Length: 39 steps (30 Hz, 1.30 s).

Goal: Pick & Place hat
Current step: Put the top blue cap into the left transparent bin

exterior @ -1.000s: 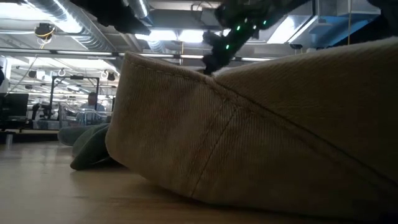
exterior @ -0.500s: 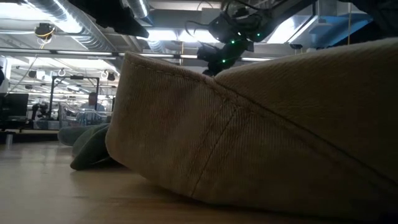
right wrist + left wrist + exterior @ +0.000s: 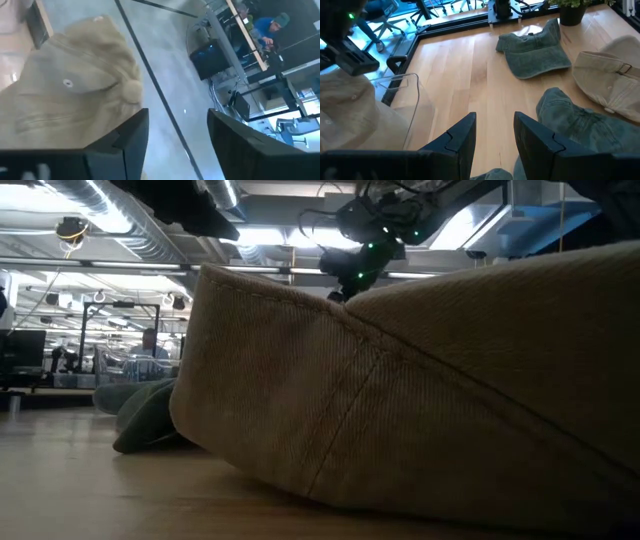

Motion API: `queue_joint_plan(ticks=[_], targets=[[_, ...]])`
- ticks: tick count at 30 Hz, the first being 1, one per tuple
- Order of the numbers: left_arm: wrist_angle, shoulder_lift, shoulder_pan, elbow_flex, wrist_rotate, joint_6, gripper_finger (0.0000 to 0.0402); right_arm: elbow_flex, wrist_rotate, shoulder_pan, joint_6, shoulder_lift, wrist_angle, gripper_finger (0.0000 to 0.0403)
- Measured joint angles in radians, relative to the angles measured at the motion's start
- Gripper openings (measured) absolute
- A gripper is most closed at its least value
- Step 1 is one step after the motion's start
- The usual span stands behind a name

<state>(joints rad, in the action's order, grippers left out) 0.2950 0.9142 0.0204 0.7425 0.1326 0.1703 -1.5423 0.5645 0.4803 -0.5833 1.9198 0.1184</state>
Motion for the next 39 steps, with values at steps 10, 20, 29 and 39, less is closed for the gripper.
queue_joint_plan(ticks=[10, 20, 29, 39], targets=[[0.001, 0.0, 0.0, 0.0, 0.0, -0.003, 0.0127, 0.0, 0.029, -0.116, 0.034, -0.159, 0.101, 0.0215], [0.001, 0.025, 0.0, 0.0, -0.003, -0.056, 0.0127, 0.072, -0.46, -0.254, 0.449, -0.33, 0.593, 0.0216], [-0.107, 0.191, 0.0, 0.0, -0.132, 0.019, 0.0128, 0.361, -0.397, -0.361, 0.565, -0.428, 0.446, 0.0216], [-0.112, 0.273, 0.025, -0.001, 0.0, -0.025, 0.0128, 0.526, -0.301, -0.371, 0.438, -0.444, 0.16, 0.0216]])
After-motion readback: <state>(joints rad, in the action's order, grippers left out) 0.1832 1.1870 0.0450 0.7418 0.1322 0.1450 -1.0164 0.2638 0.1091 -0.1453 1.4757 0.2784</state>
